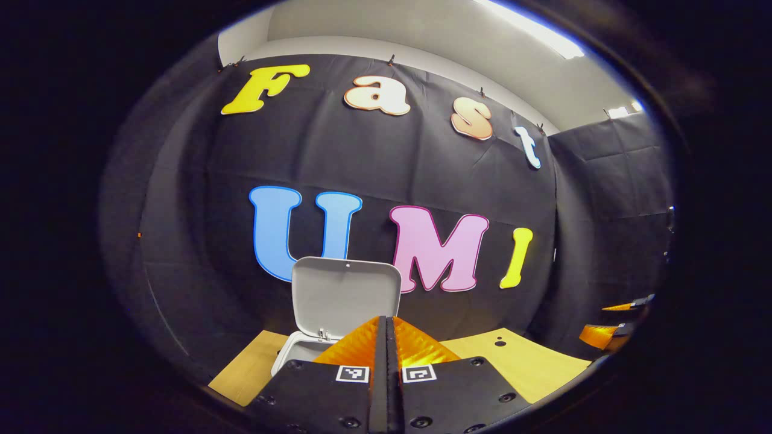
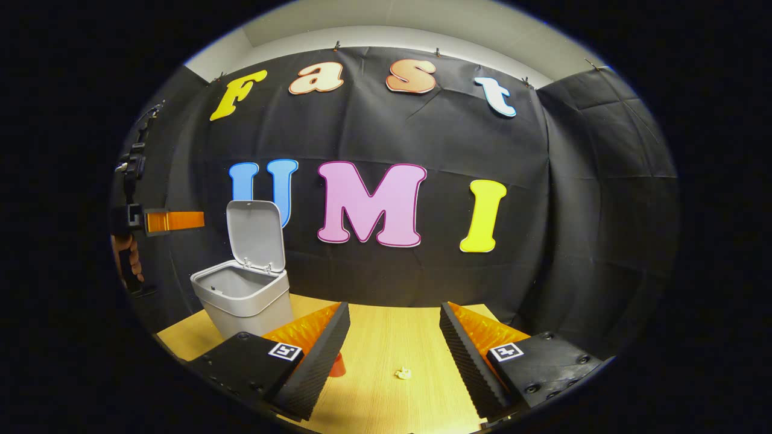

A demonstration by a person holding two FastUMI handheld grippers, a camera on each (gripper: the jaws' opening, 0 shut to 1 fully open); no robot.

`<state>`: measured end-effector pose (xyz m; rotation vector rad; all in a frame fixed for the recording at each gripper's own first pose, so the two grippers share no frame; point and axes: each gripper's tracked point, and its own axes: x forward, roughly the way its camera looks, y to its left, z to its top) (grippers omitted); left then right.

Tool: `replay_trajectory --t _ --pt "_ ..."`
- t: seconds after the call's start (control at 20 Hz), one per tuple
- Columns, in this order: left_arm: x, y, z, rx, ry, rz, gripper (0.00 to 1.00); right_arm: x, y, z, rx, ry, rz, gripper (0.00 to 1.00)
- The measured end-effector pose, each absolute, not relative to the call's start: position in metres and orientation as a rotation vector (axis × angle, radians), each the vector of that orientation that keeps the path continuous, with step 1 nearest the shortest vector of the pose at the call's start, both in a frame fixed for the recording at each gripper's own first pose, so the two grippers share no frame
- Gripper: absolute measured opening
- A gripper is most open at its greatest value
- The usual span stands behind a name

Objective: Press the lid of the desktop garbage bin to open it, pick up the crumpled paper on the desktop and throw it into the bin, then pick up the pop can on the desktop and drop it into the bin, and finally close the garbage bin lid.

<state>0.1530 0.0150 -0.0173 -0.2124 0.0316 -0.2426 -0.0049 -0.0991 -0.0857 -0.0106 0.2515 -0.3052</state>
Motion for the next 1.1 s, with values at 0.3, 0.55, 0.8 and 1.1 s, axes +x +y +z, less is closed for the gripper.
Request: replay_trajectory --t 0.3,0.55,0.8,1.1 --pt "0.110 -0.021 -0.031 -0.292 0.054 -0.276 0.37 -0.007 -0.102 -0.104 0.012 0.306 -0.315 0.96" --pt "0.097 -0.043 -0.060 -0.260 0.106 -0.323 0.96 -0.003 -0.106 -0.113 0.017 0.317 -0.316 0.96" --pt "0.082 -0.050 -0.068 -0.187 0.127 -0.310 0.94 0.013 -0.120 -0.158 0.059 0.434 -0.292 0.96" --pt "0.068 -0.062 -0.104 -0.170 0.223 -0.306 0.95 0.035 -0.143 -0.248 0.107 0.703 -0.233 0.97"
